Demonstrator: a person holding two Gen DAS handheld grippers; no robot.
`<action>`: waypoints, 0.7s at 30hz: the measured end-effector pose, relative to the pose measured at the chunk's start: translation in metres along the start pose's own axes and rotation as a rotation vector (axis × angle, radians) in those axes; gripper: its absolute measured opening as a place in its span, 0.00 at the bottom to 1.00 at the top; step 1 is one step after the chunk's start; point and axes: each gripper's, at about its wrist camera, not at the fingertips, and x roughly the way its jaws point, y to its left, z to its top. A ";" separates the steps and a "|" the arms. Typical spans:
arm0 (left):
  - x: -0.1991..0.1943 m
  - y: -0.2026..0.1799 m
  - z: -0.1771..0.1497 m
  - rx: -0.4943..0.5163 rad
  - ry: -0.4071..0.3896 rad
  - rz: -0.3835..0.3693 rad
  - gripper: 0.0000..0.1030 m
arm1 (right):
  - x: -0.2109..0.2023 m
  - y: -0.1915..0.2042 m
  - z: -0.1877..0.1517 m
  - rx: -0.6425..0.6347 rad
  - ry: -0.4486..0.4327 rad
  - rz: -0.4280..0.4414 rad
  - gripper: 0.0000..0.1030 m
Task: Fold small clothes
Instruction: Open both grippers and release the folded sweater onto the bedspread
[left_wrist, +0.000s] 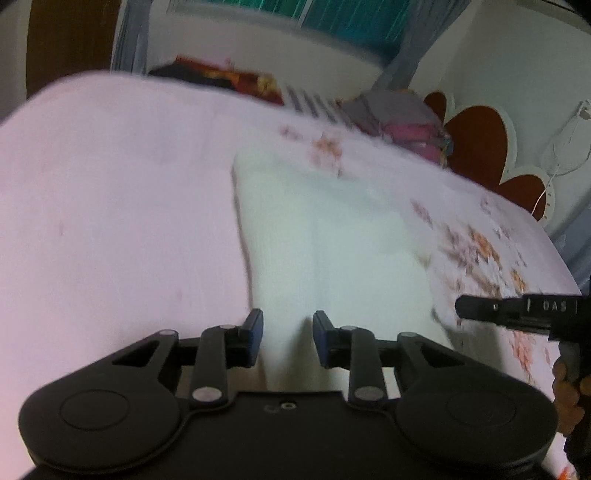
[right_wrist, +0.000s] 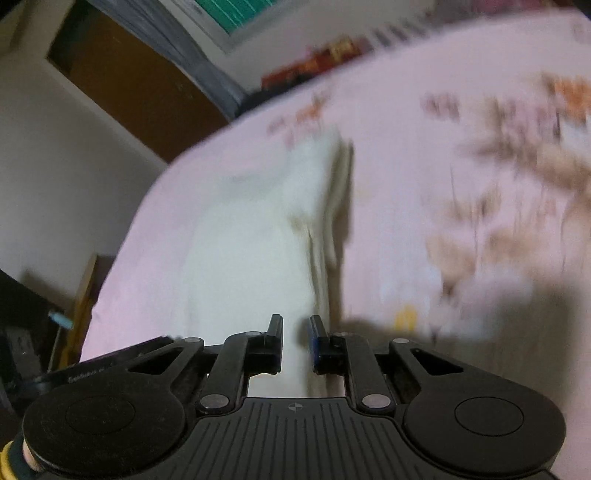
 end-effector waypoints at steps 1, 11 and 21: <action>0.003 -0.003 0.008 0.010 -0.009 -0.005 0.27 | -0.001 0.004 0.006 -0.017 -0.024 -0.007 0.14; 0.076 -0.030 0.057 0.084 -0.060 0.089 0.28 | 0.061 0.039 0.056 -0.168 -0.146 -0.135 0.14; 0.083 -0.027 0.053 0.110 -0.032 0.116 0.33 | 0.109 0.022 0.054 -0.239 -0.083 -0.284 0.13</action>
